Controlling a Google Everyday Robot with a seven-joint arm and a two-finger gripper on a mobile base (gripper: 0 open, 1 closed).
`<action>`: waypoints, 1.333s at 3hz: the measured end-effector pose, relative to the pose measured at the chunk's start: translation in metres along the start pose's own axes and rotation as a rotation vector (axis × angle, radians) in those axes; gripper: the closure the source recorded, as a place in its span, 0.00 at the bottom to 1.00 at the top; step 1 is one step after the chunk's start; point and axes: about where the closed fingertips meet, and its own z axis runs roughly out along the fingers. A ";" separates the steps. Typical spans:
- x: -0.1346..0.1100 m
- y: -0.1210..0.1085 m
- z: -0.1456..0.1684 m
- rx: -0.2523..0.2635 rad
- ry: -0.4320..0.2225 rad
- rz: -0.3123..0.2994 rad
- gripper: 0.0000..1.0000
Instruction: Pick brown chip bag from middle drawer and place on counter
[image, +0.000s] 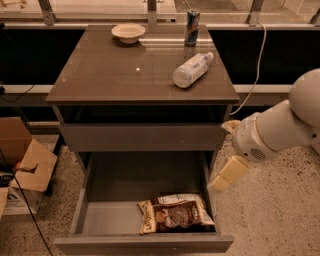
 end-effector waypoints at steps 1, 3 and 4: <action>0.020 -0.004 0.052 -0.006 0.004 0.055 0.00; 0.063 -0.017 0.149 -0.005 0.059 0.121 0.00; 0.082 -0.022 0.189 -0.065 0.104 0.132 0.00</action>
Offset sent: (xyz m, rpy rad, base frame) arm 0.0466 0.0125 -0.1769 -0.0466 0.0837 -0.1375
